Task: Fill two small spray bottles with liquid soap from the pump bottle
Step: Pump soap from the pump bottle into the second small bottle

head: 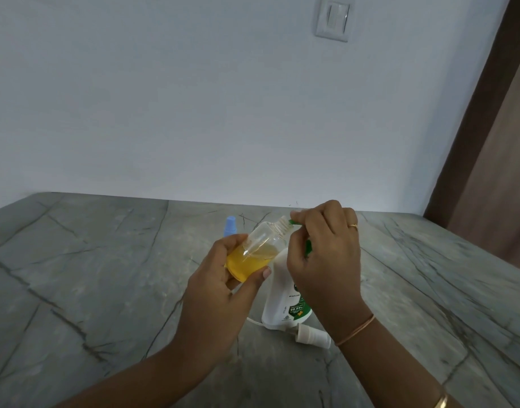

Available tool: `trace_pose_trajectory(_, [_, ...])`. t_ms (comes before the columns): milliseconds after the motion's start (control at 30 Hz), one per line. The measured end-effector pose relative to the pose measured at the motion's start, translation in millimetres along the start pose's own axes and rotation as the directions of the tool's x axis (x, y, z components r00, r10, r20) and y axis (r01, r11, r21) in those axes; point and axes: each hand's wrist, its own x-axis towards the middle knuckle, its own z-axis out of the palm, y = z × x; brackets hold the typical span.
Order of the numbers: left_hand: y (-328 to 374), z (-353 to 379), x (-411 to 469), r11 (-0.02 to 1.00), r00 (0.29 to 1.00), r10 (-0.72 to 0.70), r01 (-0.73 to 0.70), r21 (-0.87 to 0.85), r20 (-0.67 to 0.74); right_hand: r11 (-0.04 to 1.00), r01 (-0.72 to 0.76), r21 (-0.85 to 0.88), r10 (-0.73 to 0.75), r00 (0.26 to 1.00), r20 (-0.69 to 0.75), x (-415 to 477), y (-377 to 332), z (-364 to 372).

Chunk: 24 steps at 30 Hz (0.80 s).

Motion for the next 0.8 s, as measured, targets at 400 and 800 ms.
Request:
trace_pose_trajectory(400, [-1, 0, 0, 0.999, 1.0, -0.006, 0.005, 0.035, 0.023, 1.0, 0.0, 0.02, -0.001, 0.999, 0.05, 16, 0, -10])
trace_pose_trajectory(800, [-2, 0, 0, 0.999, 1.0, 0.006, -0.007, 0.05, 0.007, 1.0, 0.003, 0.005, -0.003, 1.0, 0.021, 0, 0, 0])
